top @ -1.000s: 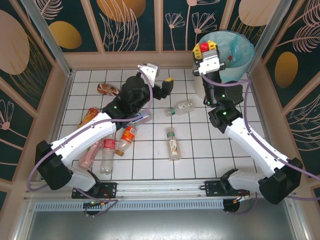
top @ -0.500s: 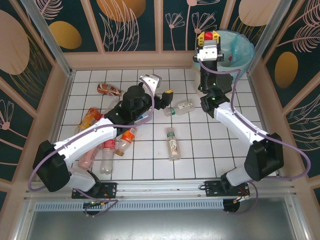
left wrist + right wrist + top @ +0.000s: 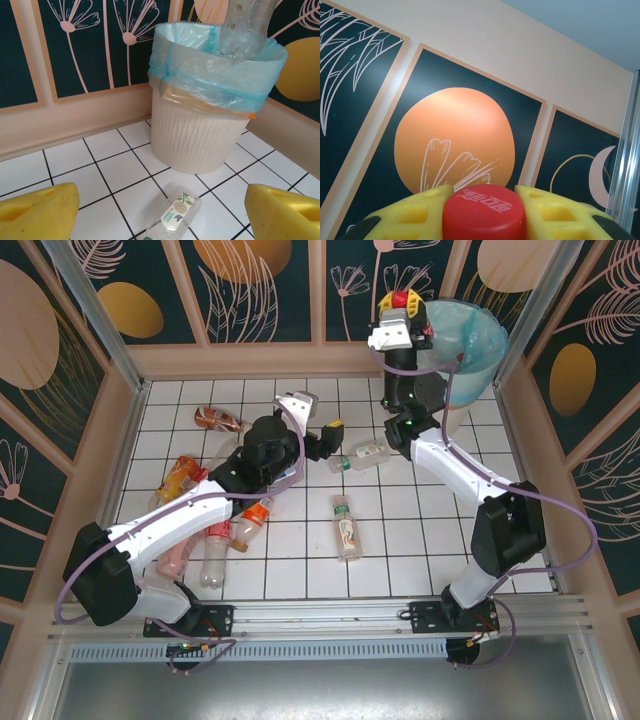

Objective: Put the plastic bottles in the bin

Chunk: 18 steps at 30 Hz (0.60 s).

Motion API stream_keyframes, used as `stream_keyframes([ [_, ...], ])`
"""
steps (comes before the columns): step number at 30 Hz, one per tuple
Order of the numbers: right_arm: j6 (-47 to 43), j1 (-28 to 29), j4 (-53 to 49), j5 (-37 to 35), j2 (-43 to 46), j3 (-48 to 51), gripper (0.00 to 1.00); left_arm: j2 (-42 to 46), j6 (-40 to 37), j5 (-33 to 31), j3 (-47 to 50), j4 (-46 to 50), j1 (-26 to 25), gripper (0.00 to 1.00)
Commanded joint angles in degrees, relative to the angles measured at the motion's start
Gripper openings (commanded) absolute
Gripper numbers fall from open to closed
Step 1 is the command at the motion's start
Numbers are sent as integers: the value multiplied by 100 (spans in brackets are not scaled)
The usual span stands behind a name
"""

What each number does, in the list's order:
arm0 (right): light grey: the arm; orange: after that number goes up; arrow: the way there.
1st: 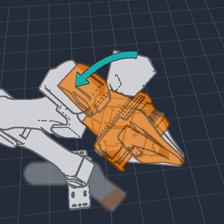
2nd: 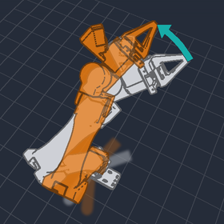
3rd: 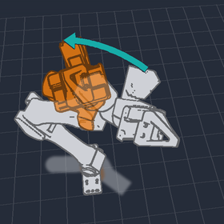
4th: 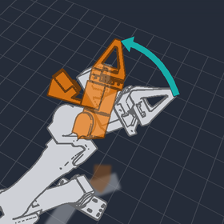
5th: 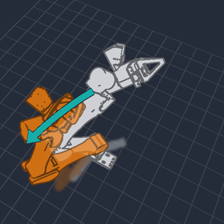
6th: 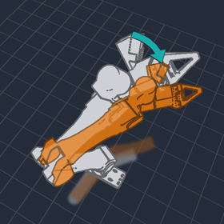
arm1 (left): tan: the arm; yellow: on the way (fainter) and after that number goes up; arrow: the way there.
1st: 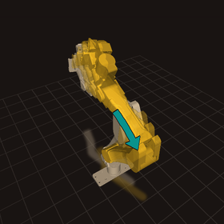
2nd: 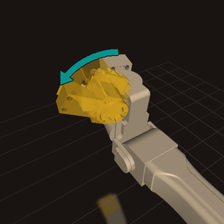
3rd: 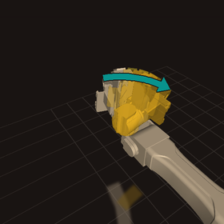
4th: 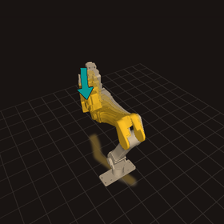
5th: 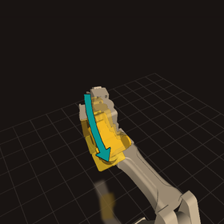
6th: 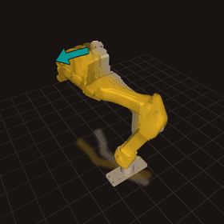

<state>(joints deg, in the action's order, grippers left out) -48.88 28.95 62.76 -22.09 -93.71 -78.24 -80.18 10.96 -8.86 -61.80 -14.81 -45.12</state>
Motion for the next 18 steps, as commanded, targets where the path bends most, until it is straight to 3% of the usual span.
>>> stream_keyframes([
  [1,-122,-98,-10,-132,-1,-346,0,96,83,196,59,-319,-11,86],
  [9,221,-364,-1091,-408,-307,-1199,0,244,158,860,81,-510,-9,90],
  [14,165,-302,-1207,-696,-533,-1513,0,218,209,824,72,-477,-12,90],
  [18,618,-294,-1328,-1489,-947,-2182,0,177,215,671,71,-451,-9,89],
])
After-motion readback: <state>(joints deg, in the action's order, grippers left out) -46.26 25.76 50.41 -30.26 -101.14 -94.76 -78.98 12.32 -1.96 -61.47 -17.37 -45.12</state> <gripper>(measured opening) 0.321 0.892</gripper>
